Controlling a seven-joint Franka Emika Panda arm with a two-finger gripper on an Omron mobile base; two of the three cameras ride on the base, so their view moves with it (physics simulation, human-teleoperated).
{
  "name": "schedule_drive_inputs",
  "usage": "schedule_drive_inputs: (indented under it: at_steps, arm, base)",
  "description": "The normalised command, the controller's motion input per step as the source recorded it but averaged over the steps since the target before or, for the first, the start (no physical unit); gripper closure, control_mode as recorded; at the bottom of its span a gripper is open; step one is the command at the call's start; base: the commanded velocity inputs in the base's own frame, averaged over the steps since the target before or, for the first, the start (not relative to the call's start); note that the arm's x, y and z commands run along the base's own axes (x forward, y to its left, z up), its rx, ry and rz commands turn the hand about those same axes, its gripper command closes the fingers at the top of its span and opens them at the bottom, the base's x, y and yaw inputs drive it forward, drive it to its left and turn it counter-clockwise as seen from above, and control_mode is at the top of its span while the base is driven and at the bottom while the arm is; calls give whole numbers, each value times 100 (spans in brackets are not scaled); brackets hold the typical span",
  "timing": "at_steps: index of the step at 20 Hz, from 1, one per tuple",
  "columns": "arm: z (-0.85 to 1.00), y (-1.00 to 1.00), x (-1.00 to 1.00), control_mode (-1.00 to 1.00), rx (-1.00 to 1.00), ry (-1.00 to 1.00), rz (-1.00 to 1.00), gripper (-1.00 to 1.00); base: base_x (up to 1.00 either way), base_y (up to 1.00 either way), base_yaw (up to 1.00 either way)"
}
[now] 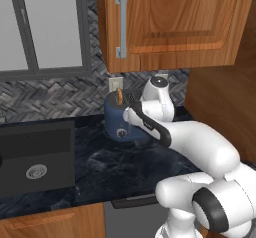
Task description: Start the toaster. Once the lever pops up, take the bread to the plate on the dining counter.
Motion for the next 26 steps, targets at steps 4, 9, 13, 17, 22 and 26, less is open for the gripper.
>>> schedule_drive_inputs:
  at_steps: [4, 9, 13, 17, 22, 26]
  arm:
    - [-4, 0, 20, -100, 0, -2, 0, -100]
    - [-4, 0, 14, -100, 0, -2, 0, -100]
    - [-10, 0, 4, -100, 0, -3, 0, -100]
    - [-8, 0, 0, -100, 0, -3, 0, -100]
    - [-2, 0, 0, -100, 0, -1, 0, -100]
    - [0, 0, 2, -100, 0, 0, 0, -100]
  base:
    - [0, 0, 0]
    - [0, 0, 0]
    - [0, 0, 0]
    - [0, 0, 0]
    - [0, 0, 0]
    - [0, 0, 0]
